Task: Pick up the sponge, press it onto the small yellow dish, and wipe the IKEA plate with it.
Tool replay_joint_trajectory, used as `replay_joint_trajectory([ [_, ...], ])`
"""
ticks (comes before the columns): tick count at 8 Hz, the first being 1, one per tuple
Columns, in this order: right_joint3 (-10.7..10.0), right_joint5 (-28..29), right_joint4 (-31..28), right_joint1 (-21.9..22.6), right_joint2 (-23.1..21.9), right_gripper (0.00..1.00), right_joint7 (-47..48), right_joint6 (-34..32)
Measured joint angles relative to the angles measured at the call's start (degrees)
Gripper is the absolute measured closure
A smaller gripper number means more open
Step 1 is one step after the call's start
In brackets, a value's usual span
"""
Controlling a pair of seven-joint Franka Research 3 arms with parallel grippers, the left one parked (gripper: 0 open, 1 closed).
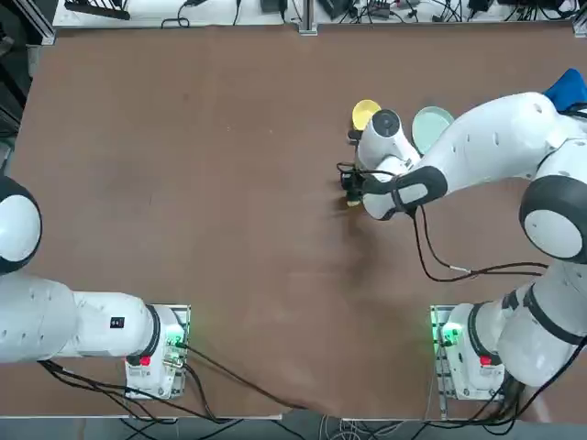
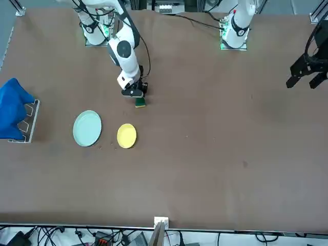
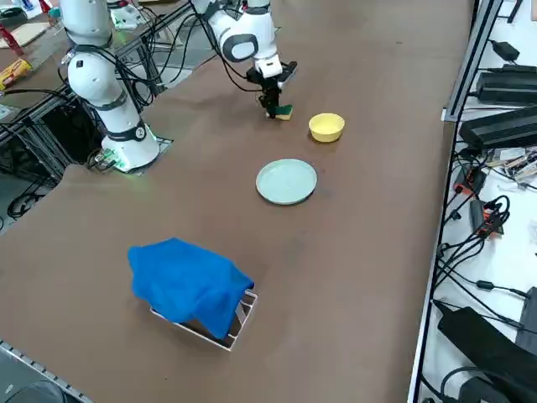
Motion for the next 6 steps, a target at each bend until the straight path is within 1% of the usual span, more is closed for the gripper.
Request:
replay_joint_trajectory([
  [2,-0.16,-0.02,0.1,-0.02,-0.48,0.9,-0.07,0.08],
  [3,-0.35,-0.12,0.34,-0.09,-1.04,0.9,-0.24,-0.34],
  [4,-0.61,-0.18,1.02,-0.25,-1.81,0.9,-0.43,-1.62],
  [6,-0.98,-0.31,4.06,-1.82,-3.57,0.9,-3.1,-7.18],
])
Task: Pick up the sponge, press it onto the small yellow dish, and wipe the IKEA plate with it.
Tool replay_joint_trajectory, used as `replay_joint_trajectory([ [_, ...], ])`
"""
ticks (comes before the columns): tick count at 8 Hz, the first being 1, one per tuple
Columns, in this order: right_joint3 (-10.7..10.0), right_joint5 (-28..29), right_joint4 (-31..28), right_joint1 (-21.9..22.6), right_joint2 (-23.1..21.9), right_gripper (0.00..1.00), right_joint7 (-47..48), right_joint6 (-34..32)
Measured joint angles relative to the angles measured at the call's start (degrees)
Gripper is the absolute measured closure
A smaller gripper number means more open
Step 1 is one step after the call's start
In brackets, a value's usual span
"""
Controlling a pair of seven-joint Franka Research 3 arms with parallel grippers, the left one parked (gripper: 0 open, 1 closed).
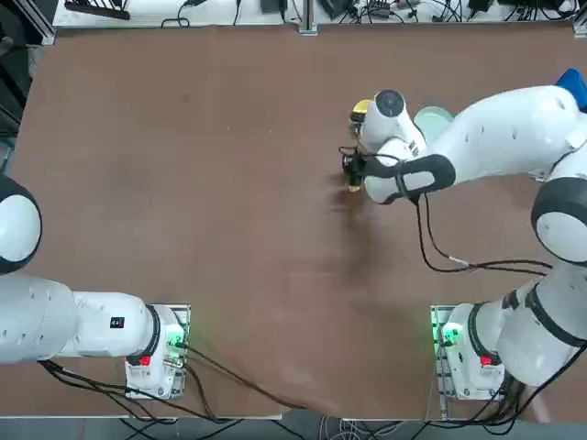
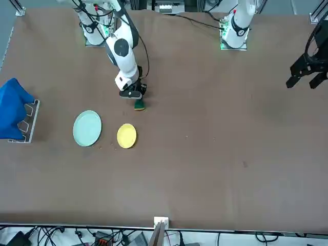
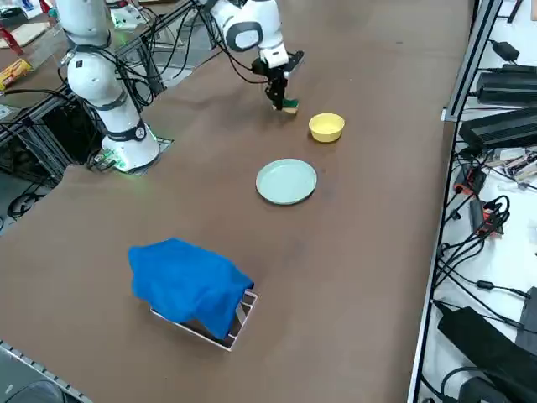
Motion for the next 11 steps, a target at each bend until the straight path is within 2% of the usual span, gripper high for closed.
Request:
replay_joint_trajectory([
  [3,-0.21,-0.05,10.45,-5.74,-1.01,0.9,-7.92,-16.59],
  [5,-0.26,-0.05,17.19,-8.72,0.54,0.9,-11.68,-24.55],
  [7,-0.28,-0.04,24.4,-10.19,4.66,0.9,-14.18,-28.96],
  [9,-0.27,0.02,31.88,-10.92,10.62,0.9,-16.78,-32.38],
  [11,-0.27,0.03,35.85,-11.75,16.12,0.9,-17.62,-32.8],
])
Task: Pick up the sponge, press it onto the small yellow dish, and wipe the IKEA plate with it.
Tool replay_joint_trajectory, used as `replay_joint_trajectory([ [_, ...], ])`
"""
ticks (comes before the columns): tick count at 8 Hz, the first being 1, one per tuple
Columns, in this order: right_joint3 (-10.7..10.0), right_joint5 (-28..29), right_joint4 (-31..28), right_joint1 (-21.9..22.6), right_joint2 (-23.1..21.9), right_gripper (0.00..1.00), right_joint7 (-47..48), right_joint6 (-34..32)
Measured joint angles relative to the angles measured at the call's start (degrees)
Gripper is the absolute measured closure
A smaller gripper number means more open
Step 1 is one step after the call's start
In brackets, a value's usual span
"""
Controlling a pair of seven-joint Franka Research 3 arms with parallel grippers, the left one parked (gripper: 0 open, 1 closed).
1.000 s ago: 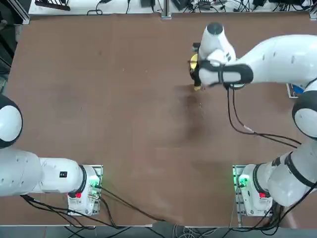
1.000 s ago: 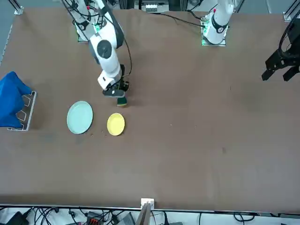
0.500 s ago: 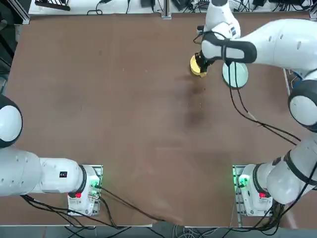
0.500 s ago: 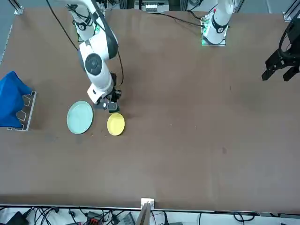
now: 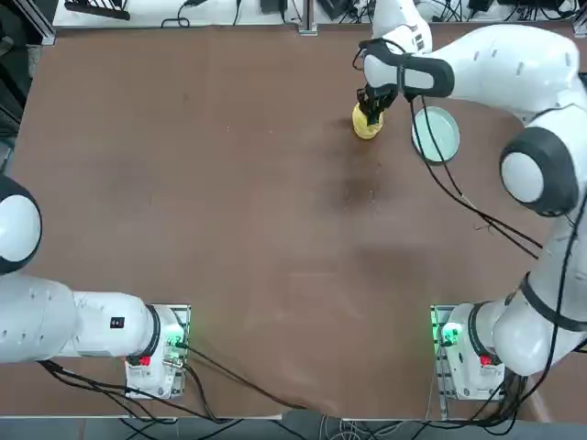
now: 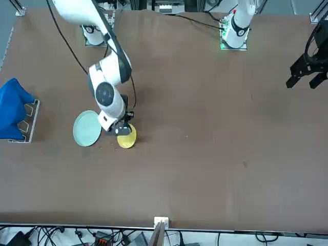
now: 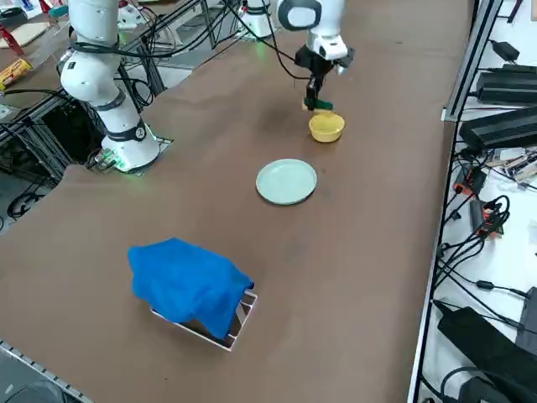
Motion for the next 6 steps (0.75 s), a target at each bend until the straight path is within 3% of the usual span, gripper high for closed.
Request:
replay_joint_trajectory([
  [6,0.01,0.0,4.91,-0.82,6.57,0.9,-1.16,-0.03],
])
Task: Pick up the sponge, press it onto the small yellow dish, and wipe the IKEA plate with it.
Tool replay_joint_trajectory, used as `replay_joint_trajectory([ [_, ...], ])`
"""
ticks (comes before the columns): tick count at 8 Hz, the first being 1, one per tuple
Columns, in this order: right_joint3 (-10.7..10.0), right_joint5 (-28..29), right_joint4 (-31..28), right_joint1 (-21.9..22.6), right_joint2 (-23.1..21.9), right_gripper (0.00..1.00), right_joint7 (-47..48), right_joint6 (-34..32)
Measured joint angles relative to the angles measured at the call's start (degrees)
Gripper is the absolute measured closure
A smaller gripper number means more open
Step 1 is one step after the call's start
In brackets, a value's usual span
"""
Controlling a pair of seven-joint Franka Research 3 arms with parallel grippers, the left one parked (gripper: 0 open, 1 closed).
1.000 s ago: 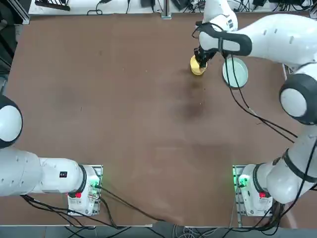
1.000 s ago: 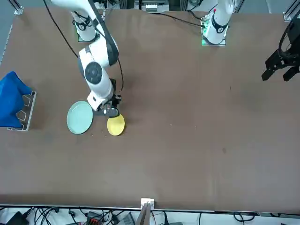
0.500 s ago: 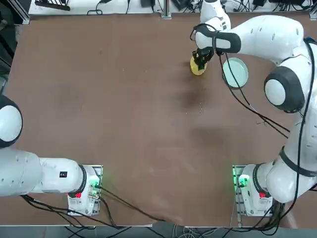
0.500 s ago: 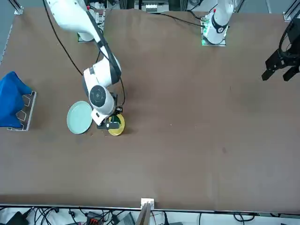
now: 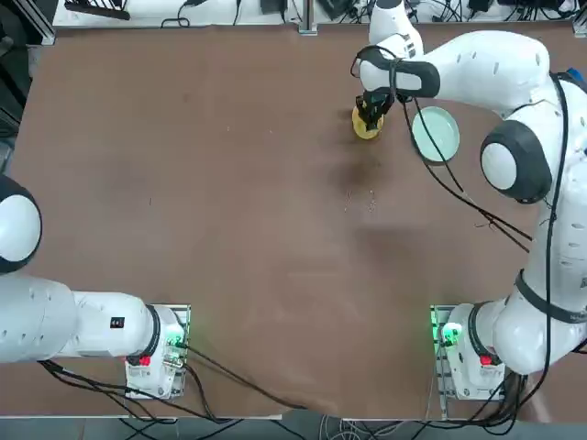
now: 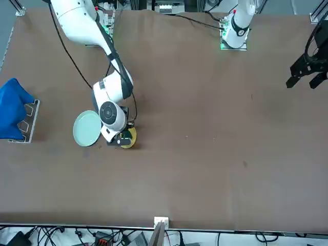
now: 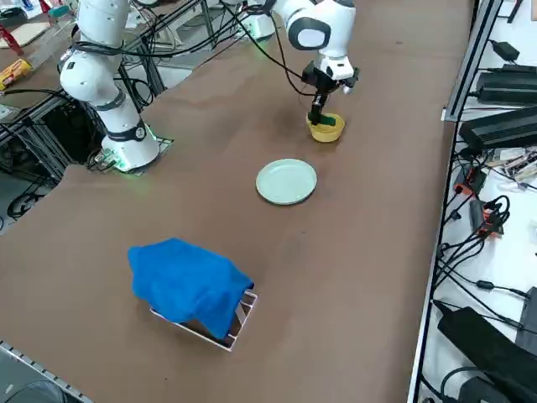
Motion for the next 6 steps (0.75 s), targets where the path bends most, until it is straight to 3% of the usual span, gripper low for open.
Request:
replay_joint_trajectory([
  [6,0.0,0.0,3.72,-0.38,4.65,0.9,-1.26,0.0],
])
